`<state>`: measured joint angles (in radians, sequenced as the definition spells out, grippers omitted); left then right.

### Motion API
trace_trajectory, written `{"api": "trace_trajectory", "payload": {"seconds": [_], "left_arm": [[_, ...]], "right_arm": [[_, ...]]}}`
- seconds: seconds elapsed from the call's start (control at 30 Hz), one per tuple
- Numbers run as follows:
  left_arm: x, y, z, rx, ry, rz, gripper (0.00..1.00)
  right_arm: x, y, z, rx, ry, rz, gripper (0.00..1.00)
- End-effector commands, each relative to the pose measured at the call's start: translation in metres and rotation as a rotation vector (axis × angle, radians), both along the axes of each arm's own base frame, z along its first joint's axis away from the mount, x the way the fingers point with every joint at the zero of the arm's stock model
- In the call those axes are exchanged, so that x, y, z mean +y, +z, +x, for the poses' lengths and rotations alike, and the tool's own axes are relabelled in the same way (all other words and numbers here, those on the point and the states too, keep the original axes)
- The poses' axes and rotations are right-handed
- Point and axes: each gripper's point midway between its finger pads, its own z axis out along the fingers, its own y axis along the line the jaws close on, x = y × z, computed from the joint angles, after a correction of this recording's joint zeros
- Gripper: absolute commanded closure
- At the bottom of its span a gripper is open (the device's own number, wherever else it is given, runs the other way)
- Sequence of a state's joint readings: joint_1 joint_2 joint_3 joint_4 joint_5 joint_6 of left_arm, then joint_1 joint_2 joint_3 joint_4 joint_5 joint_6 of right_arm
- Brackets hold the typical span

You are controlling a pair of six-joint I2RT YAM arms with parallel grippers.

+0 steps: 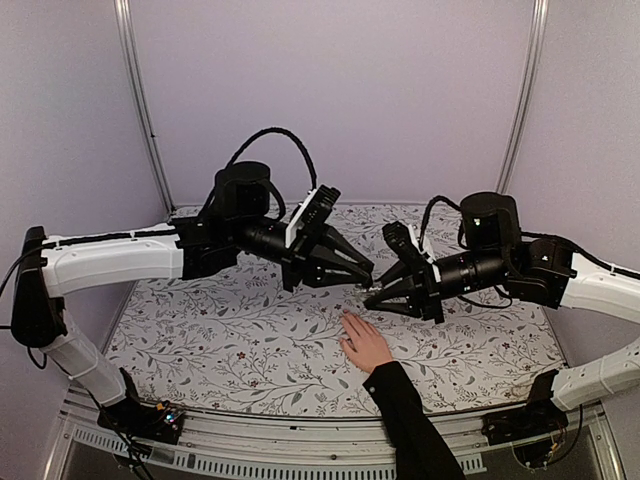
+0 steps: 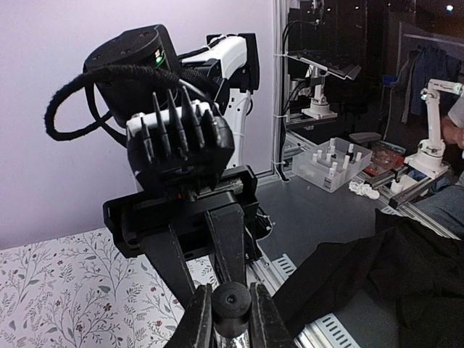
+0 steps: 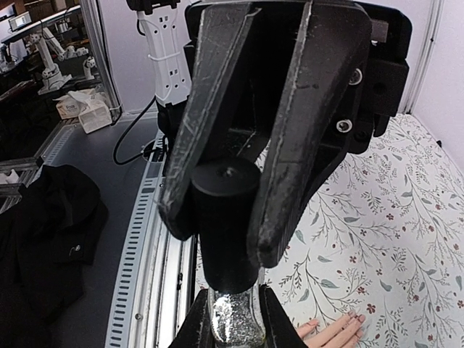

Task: Paint the nails
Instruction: Screw the nail polish bottle.

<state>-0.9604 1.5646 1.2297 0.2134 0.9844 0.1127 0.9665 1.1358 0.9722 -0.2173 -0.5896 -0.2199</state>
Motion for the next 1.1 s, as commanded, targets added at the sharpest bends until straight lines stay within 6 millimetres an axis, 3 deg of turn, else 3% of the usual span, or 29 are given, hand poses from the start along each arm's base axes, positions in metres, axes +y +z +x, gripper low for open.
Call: {"api": "trace_trajectory", "payload": {"seconds": [0.0, 0.2, 0.27, 0.37, 0.53, 0.77, 1.07], "left_arm": [[-0.006, -0.082, 0.017, 0.138, 0.130, 0.247, 1.00], [-0.010, -0.073, 0.047, 0.187, 0.342, 0.187, 1.00], [-0.012, -0.075, 0.050, 0.191, 0.365, 0.191, 1.00], [-0.014, -0.082, 0.046, 0.178, 0.327, 0.218, 1.00], [-0.011, -0.091, 0.022, 0.154, 0.167, 0.247, 1.00], [-0.001, -0.101, -0.013, 0.090, -0.027, 0.288, 0.99], [0.006, -0.098, -0.038, 0.012, -0.176, 0.272, 0.95]], "right_arm": [[0.005, 0.095, 0.014, -0.196, -0.073, 0.280, 1.00], [-0.006, 0.099, 0.057, -0.201, -0.341, 0.291, 1.00], [-0.007, 0.099, 0.060, -0.196, -0.359, 0.288, 1.00], [-0.001, 0.098, 0.045, -0.203, -0.258, 0.289, 1.00], [0.006, 0.097, 0.009, -0.183, -0.042, 0.288, 1.00], [0.001, 0.095, -0.040, -0.173, 0.249, 0.305, 1.00], [-0.006, 0.110, -0.073, -0.128, 0.457, 0.345, 1.00]]}}
